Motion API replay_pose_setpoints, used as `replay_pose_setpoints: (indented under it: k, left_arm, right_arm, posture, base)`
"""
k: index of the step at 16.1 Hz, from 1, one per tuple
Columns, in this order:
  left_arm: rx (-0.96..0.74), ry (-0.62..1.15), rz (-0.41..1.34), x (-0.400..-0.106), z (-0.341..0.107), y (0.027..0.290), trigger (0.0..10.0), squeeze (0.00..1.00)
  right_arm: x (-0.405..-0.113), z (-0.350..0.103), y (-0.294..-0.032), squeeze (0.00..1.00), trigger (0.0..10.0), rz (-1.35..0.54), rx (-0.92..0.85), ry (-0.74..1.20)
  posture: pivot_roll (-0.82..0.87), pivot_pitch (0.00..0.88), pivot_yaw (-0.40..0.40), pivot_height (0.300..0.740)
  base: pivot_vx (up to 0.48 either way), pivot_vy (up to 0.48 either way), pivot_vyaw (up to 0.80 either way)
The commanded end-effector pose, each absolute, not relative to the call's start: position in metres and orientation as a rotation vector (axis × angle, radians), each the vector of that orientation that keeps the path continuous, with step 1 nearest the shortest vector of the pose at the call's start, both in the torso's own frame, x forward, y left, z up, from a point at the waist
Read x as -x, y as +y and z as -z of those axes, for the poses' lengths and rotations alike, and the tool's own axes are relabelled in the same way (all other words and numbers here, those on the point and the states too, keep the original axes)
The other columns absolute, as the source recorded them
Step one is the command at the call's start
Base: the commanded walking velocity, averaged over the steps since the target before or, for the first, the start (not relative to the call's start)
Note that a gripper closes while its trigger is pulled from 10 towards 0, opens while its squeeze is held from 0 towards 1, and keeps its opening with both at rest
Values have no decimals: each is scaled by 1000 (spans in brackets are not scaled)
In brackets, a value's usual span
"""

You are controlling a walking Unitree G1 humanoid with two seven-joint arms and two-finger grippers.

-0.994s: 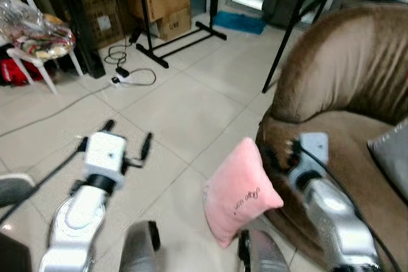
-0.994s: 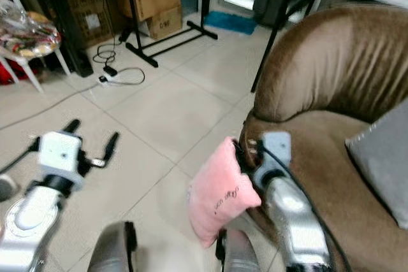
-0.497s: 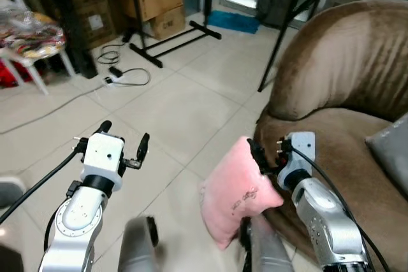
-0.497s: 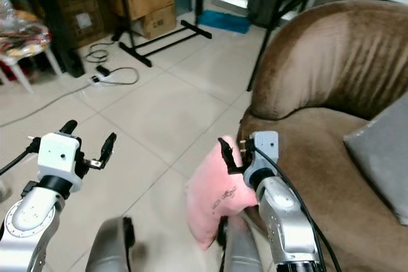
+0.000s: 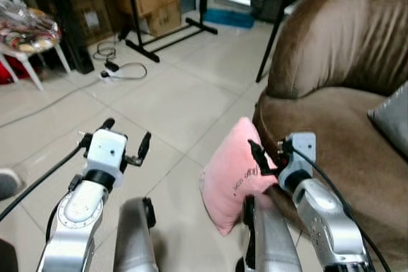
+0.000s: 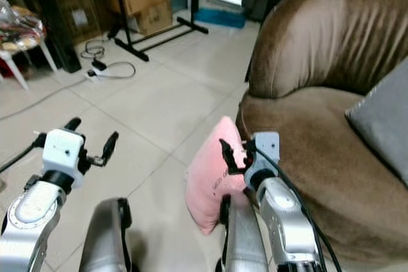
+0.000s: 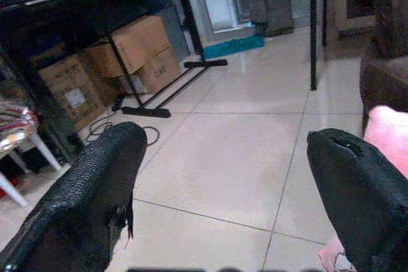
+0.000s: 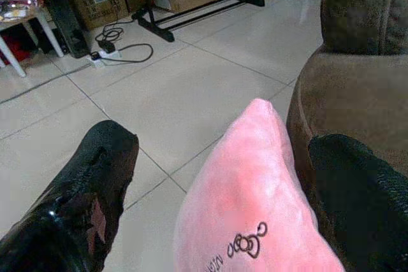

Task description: Move the pillow to the sofa from floor

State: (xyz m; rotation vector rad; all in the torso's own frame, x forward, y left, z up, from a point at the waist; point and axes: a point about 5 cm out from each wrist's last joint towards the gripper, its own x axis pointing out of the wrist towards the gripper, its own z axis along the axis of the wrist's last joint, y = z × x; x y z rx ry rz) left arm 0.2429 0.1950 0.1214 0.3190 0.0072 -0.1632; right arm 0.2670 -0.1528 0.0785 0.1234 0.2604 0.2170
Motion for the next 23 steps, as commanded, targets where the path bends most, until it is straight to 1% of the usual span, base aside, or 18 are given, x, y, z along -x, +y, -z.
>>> replay_pose_setpoints:
  k: [1, 2, 5, 6, 7, 10, 12, 14, 15, 16, 17, 19, 23]
  left_arm:
    - [-329, 7, 191, -244, -121, 193, 10000, 494]
    - [-331, 7, 193, -244, -121, 194, 10000, 494]
    - [-336, 4, 199, -245, -122, 195, 10000, 494]
    - [-338, 3, 212, -245, -122, 195, 10000, 498]
    - [-337, 4, 240, -246, -122, 194, 10000, 494]
    - [-325, 17, 374, -249, -121, 186, 10000, 498]
    - [-316, 23, 483, -251, -123, 179, 10000, 498]
    - [-318, 30, 532, -250, -124, 176, 10000, 498]
    - [-317, 41, 567, -248, -124, 175, 10000, 502]
    - [-315, 44, 581, -247, -124, 175, 10000, 502]
    - [-310, 52, 608, -245, -125, 174, 10000, 498]
    - [-304, 73, 662, -240, -125, 172, 10000, 498]
    - [-300, 98, 713, -232, -125, 169, 10000, 498]
  right_arm:
    - [-271, -80, -152, 0, 10000, -226, -119, 258]
    - [-271, -80, -152, 0, 10000, -231, -117, 258]
    - [-274, -81, -151, 0, 10000, -257, -113, 257]
    - [-275, -79, -148, 914, 10000, -278, -104, 268]
    - [-278, -77, -146, 1000, 10000, -279, -105, 271]
    - [-297, -71, -145, 1000, 10000, -245, -76, 277]
    - [-314, -66, -146, 1000, 10000, -201, -50, 301]
    - [-322, -64, -146, 1000, 10000, -181, -31, 313]
    - [-331, -63, -148, 1000, 10000, -152, 8, 333]
    - [-335, -63, -148, 1000, 10000, -143, 22, 338]
    - [-342, -62, -149, 0, 10000, -117, 42, 361]
    - [-349, -61, -157, 0, 10000, -41, 94, 404]
    - [-342, -44, -169, 0, 10000, 4, 172, 529]
  posture:
    - [-53, 0, -2, 421]
    - [-53, 0, -1, 416]
    - [-46, 0, -5, 381]
    - [-43, 0, -6, 381]
    - [-40, 0, -8, 381]
    - [-34, 0, -9, 381]
    - [-26, 25, -5, 381]
    - [-19, 51, -4, 381]
    - [-13, 83, 3, 381]
    - [-13, 89, 4, 381]
    - [-10, 122, 10, 381]
    - [-1, 162, 13, 381]
    - [5, 193, 13, 381]
  base:
    - [0, 0, 0]
    - [0, 0, 0]
    - [0, 0, 0]
    - [0, 0, 0]
    - [0, 0, 0]
    - [0, 0, 0]
    - [0, 0, 0]
    - [0, 0, 0]
    - [0, 0, 0]
    - [0, 0, 0]
    - [0, 0, 0]
    - [0, 0, 0]
    - [0, 0, 0]
